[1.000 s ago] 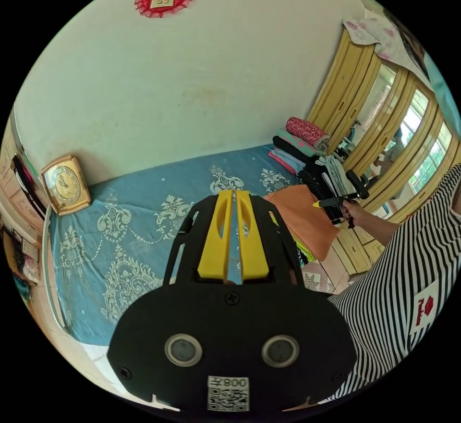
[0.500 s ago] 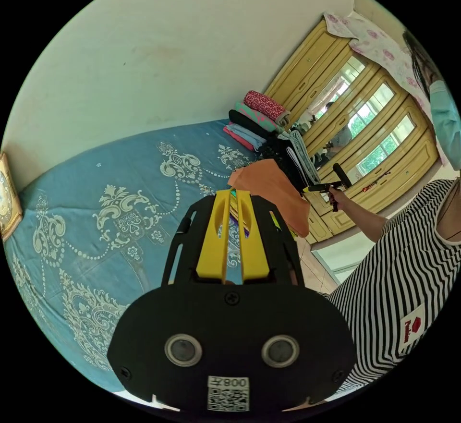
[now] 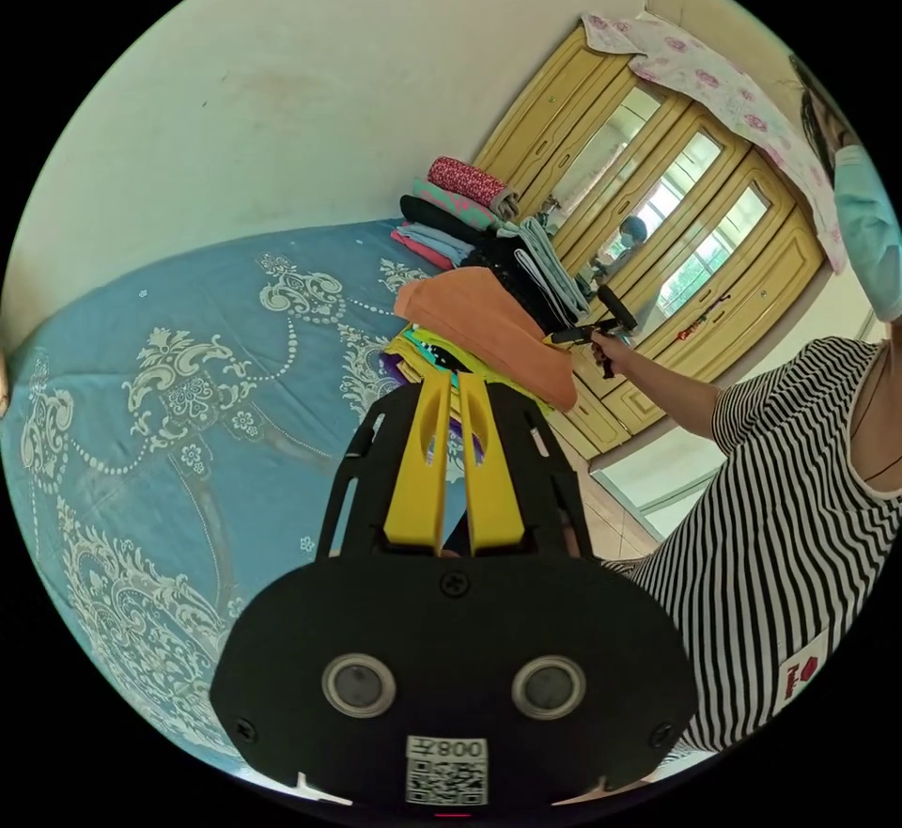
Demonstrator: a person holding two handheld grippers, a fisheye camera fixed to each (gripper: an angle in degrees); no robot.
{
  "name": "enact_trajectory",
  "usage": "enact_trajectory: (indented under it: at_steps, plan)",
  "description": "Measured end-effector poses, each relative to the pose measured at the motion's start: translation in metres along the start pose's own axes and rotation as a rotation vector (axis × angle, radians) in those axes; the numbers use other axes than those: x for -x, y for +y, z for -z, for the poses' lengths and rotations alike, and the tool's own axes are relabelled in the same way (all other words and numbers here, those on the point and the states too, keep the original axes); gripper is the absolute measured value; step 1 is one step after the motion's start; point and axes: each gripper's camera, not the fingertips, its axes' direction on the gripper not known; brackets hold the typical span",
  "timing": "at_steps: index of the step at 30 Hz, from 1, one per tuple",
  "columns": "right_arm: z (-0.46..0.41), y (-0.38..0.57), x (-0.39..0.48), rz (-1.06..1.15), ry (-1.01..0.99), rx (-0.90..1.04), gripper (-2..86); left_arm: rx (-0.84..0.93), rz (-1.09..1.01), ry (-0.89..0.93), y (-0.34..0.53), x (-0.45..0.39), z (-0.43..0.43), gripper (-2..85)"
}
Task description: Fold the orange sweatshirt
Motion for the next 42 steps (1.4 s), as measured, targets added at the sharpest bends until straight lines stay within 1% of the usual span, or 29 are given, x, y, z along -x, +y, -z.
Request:
enact_trajectory:
  at_steps: [5,11,14,19,20,22,23,25,27,28,30,33,36,39,41,42]
  plan:
    - [0.014,0.028,0.003,-0.013,-0.116,-0.077,2.7,-0.030,0.015,-0.057,0.054,-0.008,0.040,1.2]
    - [0.047,0.064,0.043,0.112,-0.334,-0.197,1.2,-0.079,0.044,-0.069,0.110,-0.012,0.074,1.0]
    - [0.055,0.073,0.089,0.224,-0.423,-0.225,1.0,-0.114,0.057,-0.054,0.133,-0.013,0.088,1.0]
    - [0.056,0.092,0.207,0.495,-0.608,-0.239,0.9,-0.163,0.057,-0.064,0.165,-0.013,0.113,0.9]
    - [0.054,0.095,0.222,0.519,-0.618,-0.233,0.9,-0.180,0.063,-0.068,0.174,-0.011,0.122,0.9]
    - [0.029,0.107,0.288,0.612,-0.562,-0.171,0.8,-0.207,0.081,-0.080,0.188,-0.006,0.134,0.9]
    - [0.019,0.110,0.305,0.635,-0.541,-0.148,0.8,-0.224,0.101,-0.088,0.199,-0.001,0.143,0.9]
    - [-0.034,0.120,0.369,0.729,-0.397,-0.036,0.7,-0.244,0.143,-0.089,0.217,0.009,0.154,0.9]
    - [-0.077,0.126,0.400,0.763,-0.296,0.029,0.7,-0.256,0.183,-0.084,0.235,0.018,0.164,0.9]
    - [-0.104,0.127,0.410,0.756,-0.264,0.086,0.7,-0.257,0.198,-0.090,0.246,0.023,0.170,0.9]
    - [-0.128,0.131,0.414,0.745,-0.264,0.132,0.6,-0.245,0.217,-0.117,0.261,0.030,0.177,1.1]
    - [-0.137,0.139,0.402,0.715,-0.329,0.142,0.7,-0.202,0.273,-0.124,0.281,0.050,0.174,1.7]
    - [-0.131,0.144,0.385,0.676,-0.408,0.104,0.7,-0.154,0.363,-0.019,0.291,0.085,0.146,3.4]
    - [-0.128,0.151,0.378,0.683,-0.425,0.077,0.7,-0.120,0.493,0.182,0.289,0.129,0.093,6.9]
    - [-0.130,0.155,0.376,0.699,-0.415,0.074,0.7,-0.112,0.627,0.384,0.283,0.166,0.041,10.2]
    - [-0.132,0.156,0.376,0.708,-0.412,0.077,0.7,-0.117,0.656,0.428,0.281,0.174,0.030,10.7]
